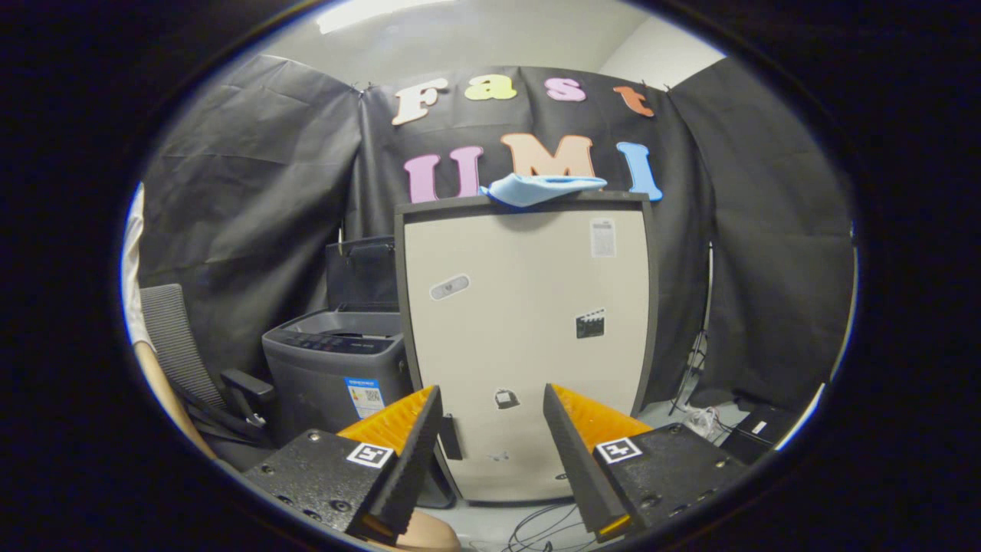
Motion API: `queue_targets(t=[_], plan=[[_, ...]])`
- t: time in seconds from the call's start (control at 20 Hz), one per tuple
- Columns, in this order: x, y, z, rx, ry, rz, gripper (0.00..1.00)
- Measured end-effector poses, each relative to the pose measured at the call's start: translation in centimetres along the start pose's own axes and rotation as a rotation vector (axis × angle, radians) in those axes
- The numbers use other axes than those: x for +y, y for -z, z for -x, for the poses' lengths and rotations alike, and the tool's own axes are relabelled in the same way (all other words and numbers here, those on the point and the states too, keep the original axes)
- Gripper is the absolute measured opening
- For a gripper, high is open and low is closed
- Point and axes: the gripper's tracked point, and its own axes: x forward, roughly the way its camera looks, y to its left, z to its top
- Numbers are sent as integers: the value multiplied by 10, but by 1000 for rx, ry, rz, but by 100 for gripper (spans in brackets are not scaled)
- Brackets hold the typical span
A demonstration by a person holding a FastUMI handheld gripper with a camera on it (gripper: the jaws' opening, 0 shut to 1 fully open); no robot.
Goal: Put the clothes into the washing machine and then close the washing machine lid.
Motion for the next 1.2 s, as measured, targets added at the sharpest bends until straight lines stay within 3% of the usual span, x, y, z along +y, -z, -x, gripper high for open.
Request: queue_targets(t=[0.2,0.55,0.7,0.95,1.2], plan=[[7,-33,-31,-3,27,14,81],[29,-200,-72,-200,173,89,81],[33,-258,-93,-202,204,131,80],[16,-306,-153,-124,217,90,79],[-24,-285,-208,72,293,57,79]])
